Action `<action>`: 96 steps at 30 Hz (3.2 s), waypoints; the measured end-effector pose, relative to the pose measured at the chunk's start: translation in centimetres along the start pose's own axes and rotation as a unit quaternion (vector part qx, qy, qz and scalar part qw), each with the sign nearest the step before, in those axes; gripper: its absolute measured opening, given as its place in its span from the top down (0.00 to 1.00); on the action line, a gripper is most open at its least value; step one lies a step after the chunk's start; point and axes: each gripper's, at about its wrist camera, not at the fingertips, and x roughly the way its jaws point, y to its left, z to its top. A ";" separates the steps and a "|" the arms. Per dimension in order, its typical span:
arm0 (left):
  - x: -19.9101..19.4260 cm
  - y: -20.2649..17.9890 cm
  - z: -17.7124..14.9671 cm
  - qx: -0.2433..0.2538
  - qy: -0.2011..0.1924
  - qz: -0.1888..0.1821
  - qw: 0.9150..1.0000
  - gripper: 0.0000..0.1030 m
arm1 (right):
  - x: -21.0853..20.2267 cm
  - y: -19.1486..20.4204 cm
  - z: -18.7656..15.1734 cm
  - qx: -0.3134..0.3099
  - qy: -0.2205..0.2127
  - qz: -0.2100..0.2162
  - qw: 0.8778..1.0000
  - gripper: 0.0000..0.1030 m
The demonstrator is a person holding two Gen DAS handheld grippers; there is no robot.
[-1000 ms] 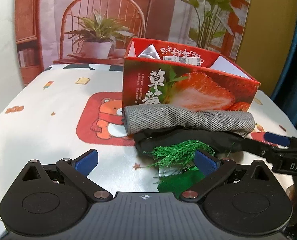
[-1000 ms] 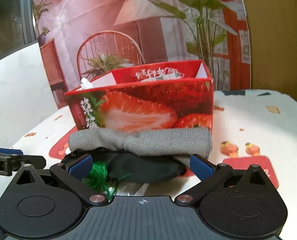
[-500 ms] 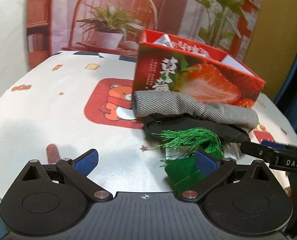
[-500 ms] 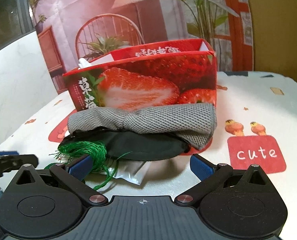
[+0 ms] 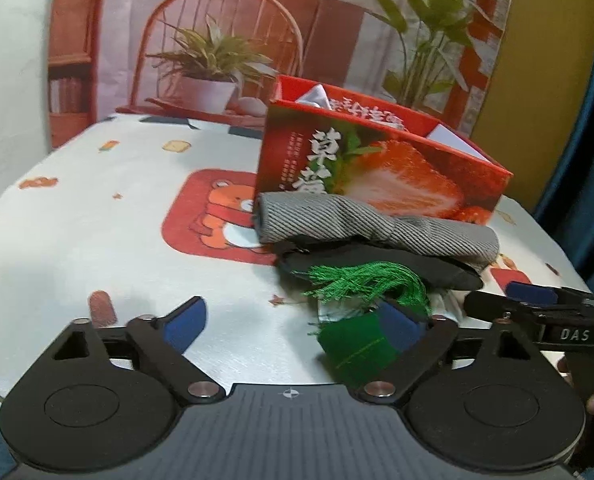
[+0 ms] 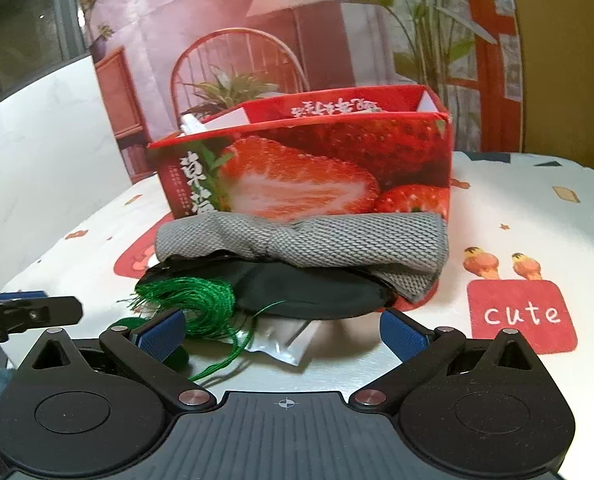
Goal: Organize soft objects
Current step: 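Move both grippers back down to the green yarn ball, then close both grippers on the green yarn ball, then lift the green yarn ball with both grippers over the box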
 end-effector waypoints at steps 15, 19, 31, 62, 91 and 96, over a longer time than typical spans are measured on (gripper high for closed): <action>1.8 -0.5 -1.0 -0.005 0.052 -0.088 0.995 0.37 | 0.0 2.3 -0.7 -0.058 0.010 0.038 0.998 0.04; 3.1 -0.8 -0.9 -0.005 0.071 -0.112 0.991 0.43 | 0.1 2.6 -1.0 -0.068 0.014 0.045 0.997 0.04; 5.2 0.3 0.5 -0.063 0.093 -0.158 0.981 0.51 | 1.1 4.6 -1.6 -0.126 0.033 0.074 0.989 0.08; 1.9 -3.9 8.8 -0.011 -0.013 -0.194 0.981 0.54 | -0.4 5.5 6.5 -0.172 -0.040 0.082 0.981 0.42; 9.0 -7.4 22.9 0.013 -0.054 -0.208 0.977 0.54 | 5.5 1.2 22.9 -0.220 -0.085 0.048 0.971 0.42; 11.9 -8.3 23.0 0.019 -0.039 -0.206 0.978 0.54 | 7.9 -0.5 23.2 -0.210 -0.068 0.037 0.975 0.42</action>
